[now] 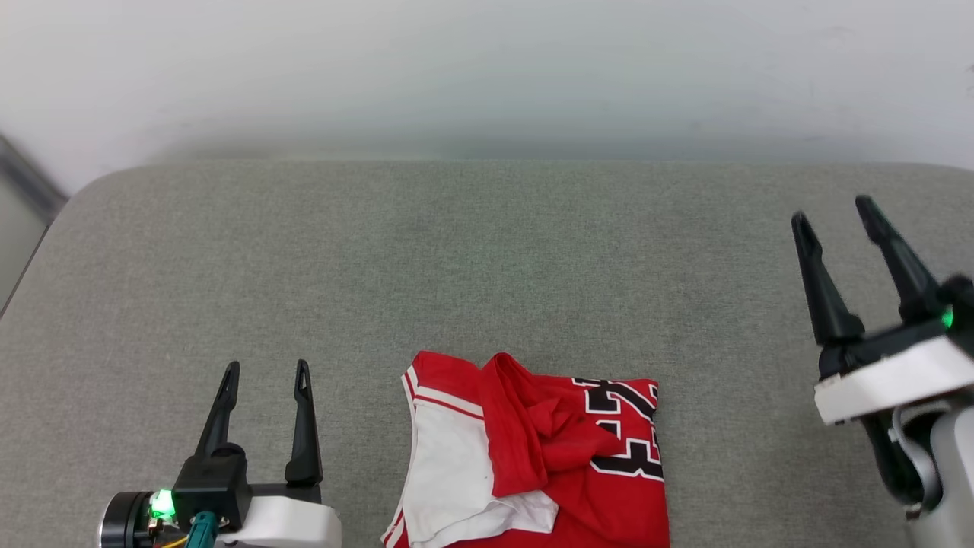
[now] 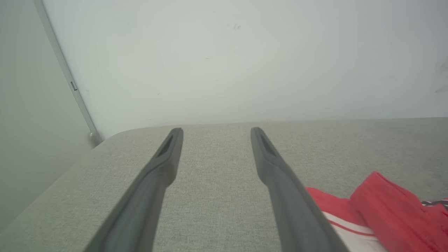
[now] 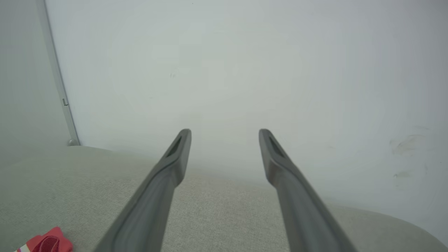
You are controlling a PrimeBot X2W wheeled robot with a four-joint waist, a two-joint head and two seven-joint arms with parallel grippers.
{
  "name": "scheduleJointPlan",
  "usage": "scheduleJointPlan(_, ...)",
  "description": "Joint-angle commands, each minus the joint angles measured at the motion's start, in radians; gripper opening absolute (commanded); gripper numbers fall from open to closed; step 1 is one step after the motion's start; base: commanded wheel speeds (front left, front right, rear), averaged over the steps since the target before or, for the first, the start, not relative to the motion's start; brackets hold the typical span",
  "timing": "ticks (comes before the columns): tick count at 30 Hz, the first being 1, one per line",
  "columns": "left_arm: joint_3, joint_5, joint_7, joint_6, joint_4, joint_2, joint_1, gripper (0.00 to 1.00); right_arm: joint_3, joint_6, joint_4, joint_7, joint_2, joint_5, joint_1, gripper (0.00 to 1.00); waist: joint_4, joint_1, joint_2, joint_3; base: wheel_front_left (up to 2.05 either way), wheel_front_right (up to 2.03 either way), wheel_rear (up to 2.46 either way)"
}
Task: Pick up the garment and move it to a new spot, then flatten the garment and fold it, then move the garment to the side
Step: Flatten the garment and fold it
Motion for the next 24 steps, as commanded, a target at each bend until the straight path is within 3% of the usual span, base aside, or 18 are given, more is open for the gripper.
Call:
scheduleJointPlan(1, 0.003, 0.004, -0.002, -0.002, -0.002, 0.006, 0.011, 1.0, -0.029, -0.001, -0.012, -0.015, 0.028, -0.018, 0.035, 1.0, -0.005, 0.0, 0.0, -0.007, 0.0, 0.0, 0.0)
scheduleJointPlan(6, 0.007, 0.006, -0.002, -0.008, -0.003, 0.008, 0.028, 1.0, -0.121, 0.0, -0.047, -0.049, 0.115, -0.075, 0.154, 1.0, -0.011, 0.0, 0.0, -0.02, 0.0, 0.0, 0.0)
scheduleJointPlan(14, 0.006, 0.006, -0.002, -0.019, 0.0, 0.01, 0.047, 1.0, -0.169, 0.0, -0.11, -0.058, 0.225, -0.121, 0.302, 1.0, -0.012, 0.0, 0.0, -0.041, 0.0, 0.0, 0.0)
scheduleJointPlan(24, 0.006, 0.0, -0.002, -0.026, 0.001, 0.008, 0.061, 1.0, -0.193, 0.0, -0.152, -0.058, 0.276, -0.142, 0.39, 1.0, -0.008, 0.0, 0.0, -0.047, 0.0, 0.0, 0.0)
